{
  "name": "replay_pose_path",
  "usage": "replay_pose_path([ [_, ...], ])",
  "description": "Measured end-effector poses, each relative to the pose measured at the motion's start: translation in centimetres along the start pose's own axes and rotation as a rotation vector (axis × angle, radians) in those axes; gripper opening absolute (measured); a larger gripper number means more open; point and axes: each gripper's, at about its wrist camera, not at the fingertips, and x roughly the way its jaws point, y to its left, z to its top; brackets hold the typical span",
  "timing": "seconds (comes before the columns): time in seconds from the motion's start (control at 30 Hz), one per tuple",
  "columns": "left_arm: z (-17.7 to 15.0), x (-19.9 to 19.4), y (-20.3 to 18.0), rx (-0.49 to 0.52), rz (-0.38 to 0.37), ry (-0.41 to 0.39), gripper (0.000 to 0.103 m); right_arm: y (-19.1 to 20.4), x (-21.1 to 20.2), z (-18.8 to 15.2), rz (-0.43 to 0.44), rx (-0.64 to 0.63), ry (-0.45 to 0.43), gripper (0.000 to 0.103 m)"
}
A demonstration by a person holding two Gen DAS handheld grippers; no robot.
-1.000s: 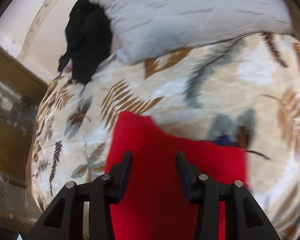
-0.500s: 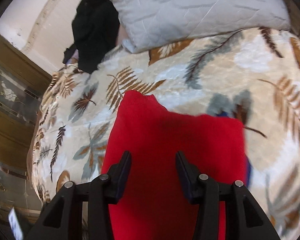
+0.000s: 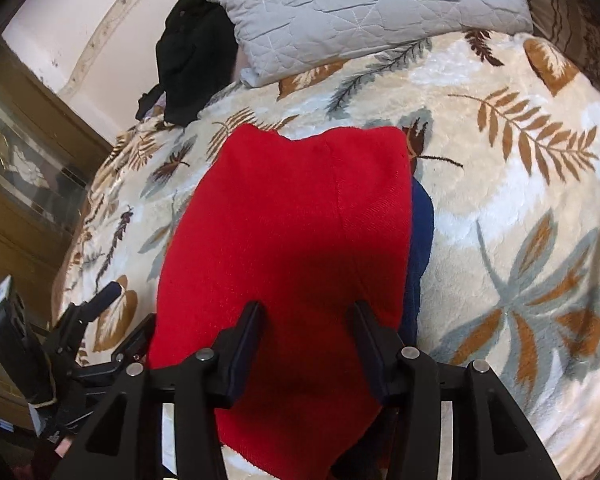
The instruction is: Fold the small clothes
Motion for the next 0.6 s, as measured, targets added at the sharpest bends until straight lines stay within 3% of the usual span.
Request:
replay_pose_path([
  [0.47, -0.1, -0.2, -0.1, 0.000, 0.022, 0.000, 0.091, -0.2, -1.5, -0.9, 0.062, 0.018, -0.061, 0.054],
  [0.6, 0.7, -0.2, 0.7, -0.049, -0.011, 0.063, 0.090, -0.1, -3.4, -1.9, 0.133, 0.026, -0.111, 0.054],
])
